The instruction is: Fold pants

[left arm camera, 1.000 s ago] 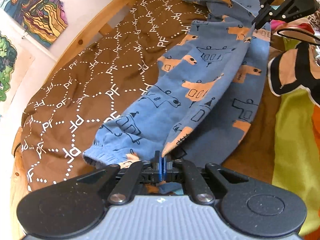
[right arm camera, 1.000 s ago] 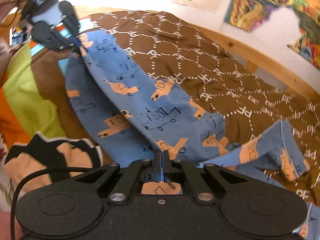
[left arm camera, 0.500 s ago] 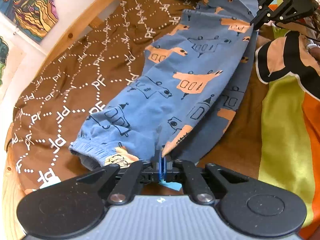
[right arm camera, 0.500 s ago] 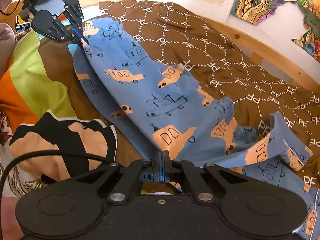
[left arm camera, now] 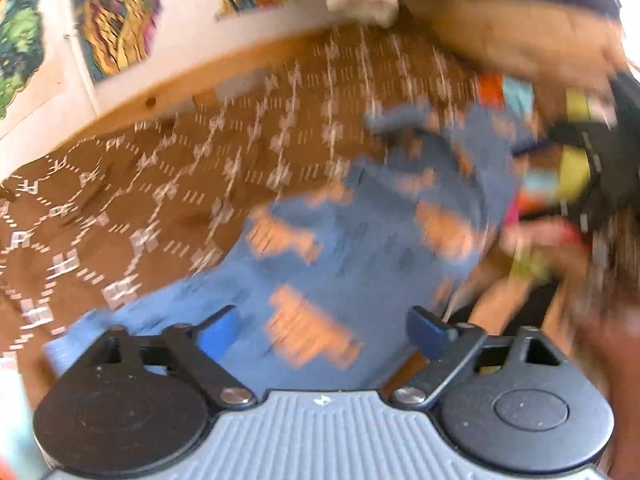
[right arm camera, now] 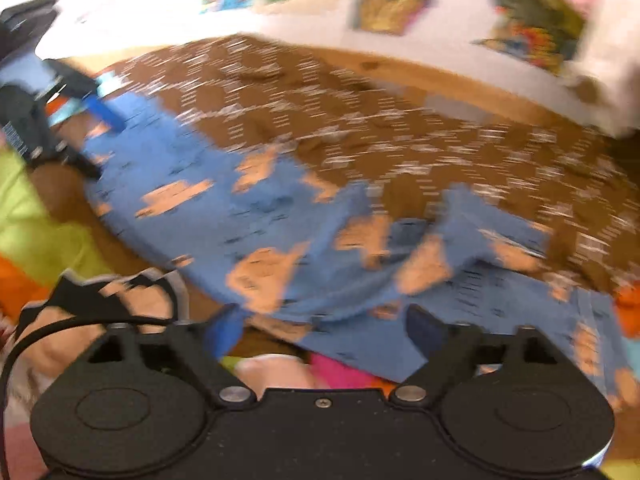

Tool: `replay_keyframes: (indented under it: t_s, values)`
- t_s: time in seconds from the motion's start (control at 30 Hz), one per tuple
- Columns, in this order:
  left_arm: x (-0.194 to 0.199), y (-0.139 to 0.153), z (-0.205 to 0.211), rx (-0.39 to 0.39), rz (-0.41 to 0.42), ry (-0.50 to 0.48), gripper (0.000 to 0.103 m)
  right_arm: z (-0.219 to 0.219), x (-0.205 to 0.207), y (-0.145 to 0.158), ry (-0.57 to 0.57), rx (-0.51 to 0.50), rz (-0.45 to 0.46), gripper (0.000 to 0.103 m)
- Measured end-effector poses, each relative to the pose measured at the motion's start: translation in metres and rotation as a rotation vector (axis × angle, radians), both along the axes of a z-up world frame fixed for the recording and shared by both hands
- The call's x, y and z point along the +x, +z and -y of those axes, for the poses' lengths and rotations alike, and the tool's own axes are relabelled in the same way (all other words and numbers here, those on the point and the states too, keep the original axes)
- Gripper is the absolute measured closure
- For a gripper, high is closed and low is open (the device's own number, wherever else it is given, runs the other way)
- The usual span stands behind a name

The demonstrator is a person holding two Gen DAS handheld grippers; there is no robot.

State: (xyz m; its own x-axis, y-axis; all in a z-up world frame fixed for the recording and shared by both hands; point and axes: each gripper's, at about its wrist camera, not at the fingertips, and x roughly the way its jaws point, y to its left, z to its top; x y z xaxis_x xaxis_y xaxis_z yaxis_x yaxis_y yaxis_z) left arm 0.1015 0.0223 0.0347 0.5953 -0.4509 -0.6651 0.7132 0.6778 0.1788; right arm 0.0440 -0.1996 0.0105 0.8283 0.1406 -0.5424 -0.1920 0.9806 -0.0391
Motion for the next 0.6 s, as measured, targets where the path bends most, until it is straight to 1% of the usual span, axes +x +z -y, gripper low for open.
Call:
replay_keyframes:
  t_s: [0.03, 0.1, 0.2, 0.27, 0.3, 0.37, 0.4, 0.47, 0.5, 0.53, 0.57, 0.6]
  values:
    - [0.001, -0.003, 0.015, -0.046, 0.004, 0.012, 0.004, 0.008, -0.004, 0.002, -0.052, 0.007, 0.01, 0.001]
    - [0.004, -0.01, 0.043, -0.141, -0.014, 0.031, 0.004, 0.022, -0.01, 0.005, -0.142, 0.025, 0.02, 0.001]
    - [0.013, -0.022, 0.078, -0.3, -0.102, 0.043, 0.0, 0.049, -0.02, 0.007, -0.279, 0.059, 0.013, 0.001]
    - [0.015, -0.032, 0.098, -0.37, -0.148, 0.039, 0.0, 0.069, -0.026, 0.008, -0.356, 0.079, 0.012, 0.001]
    - [0.015, -0.038, 0.107, -0.385, -0.163, 0.034, 0.0, 0.077, -0.027, 0.009, -0.38, 0.086, 0.008, 0.001]
    - [0.015, -0.047, 0.127, -0.385, -0.181, 0.032, 0.0, 0.089, -0.031, 0.011, -0.416, 0.086, 0.0, 0.001]
    - [0.013, -0.05, 0.136, -0.373, -0.175, 0.025, 0.0, 0.095, -0.031, 0.012, -0.426, 0.079, -0.007, 0.001]
    - [0.01, -0.056, 0.152, -0.338, -0.137, 0.017, 0.001, 0.104, -0.032, 0.014, -0.438, 0.06, -0.01, 0.001]
    - [0.007, -0.058, 0.158, -0.321, -0.112, 0.011, 0.005, 0.107, -0.031, 0.015, -0.44, 0.054, -0.011, 0.001]
    - [0.005, -0.06, 0.165, -0.299, -0.089, 0.006, 0.012, 0.11, -0.03, 0.016, -0.437, 0.049, -0.014, 0.001]
    - [0.003, -0.061, 0.171, -0.274, -0.072, 0.002, 0.016, 0.112, -0.027, 0.018, -0.428, 0.042, -0.02, 0.001]
    - [0.002, -0.063, 0.177, -0.248, -0.055, 0.001, 0.022, 0.113, -0.024, 0.02, -0.412, 0.03, -0.023, 0.001]
